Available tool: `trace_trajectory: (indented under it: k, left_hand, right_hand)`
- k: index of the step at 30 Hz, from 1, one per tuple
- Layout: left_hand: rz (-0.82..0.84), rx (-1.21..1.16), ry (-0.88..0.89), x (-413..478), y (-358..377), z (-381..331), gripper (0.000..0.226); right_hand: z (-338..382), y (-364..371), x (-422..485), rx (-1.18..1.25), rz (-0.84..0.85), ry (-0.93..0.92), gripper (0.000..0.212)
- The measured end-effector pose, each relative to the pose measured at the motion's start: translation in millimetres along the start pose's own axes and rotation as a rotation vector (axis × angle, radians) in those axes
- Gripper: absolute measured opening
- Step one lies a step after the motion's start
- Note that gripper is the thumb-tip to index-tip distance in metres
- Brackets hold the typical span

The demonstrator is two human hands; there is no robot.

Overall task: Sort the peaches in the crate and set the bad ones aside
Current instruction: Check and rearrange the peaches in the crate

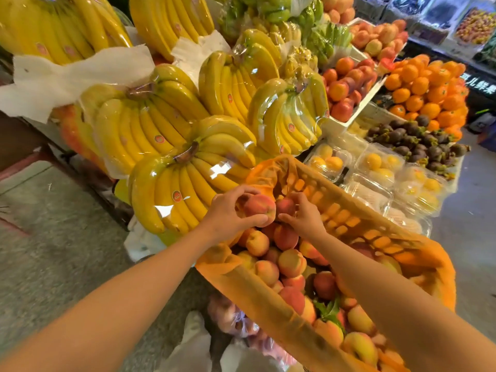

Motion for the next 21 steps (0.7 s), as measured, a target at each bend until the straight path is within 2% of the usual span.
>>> trace_trajectory:
  k: [5,8,11,14,17,19,21]
  left_hand:
    - [-0.052,-0.014,-0.048,-5.0,2.6,2.8,0.06]
    - [-0.073,-0.008,-0.092,-6.8,4.4,4.6,0.062]
    - [-0.084,0.006,-0.123,-7.8,6.5,2.1,0.061]
    - [-0.084,0.023,-0.147,-7.0,8.3,-1.4,0.06]
    - [-0.084,0.011,-0.172,-4.9,10.0,-3.6,0.059]
    - [-0.081,0.004,-0.183,-3.1,11.1,-4.4,0.059]
    - [-0.072,0.024,-0.184,-2.2,12.8,-6.3,0.057]
  right_hand:
    - [-4.2,17.0,11.3,-0.174,0.059,-0.073,0.05]
    - [-4.2,12.5,15.7,-0.155,0.102,-0.126,0.044]
    - [1.1,-7.5,14.3,0.021,0.09,-0.185,0.043]
    - [22.1,-28.5,5.3,0.341,0.173,-0.282,0.035]
    - [49.1,-41.7,-11.7,0.591,0.365,-0.337,0.052]
    - [67.0,-41.9,-23.8,0.557,0.478,-0.399,0.061]
    - [77.6,-39.7,-28.8,0.426,0.445,-0.483,0.066]
Point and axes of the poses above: each hand's wrist, its own x-axis towards the middle knuckle, its own y-axis out of the palm, z = x × y, the point moved 7 cm from there along x, towards the middle knuckle, and after that the axes turned 3 degrees about -y, right-handed, at the moved point
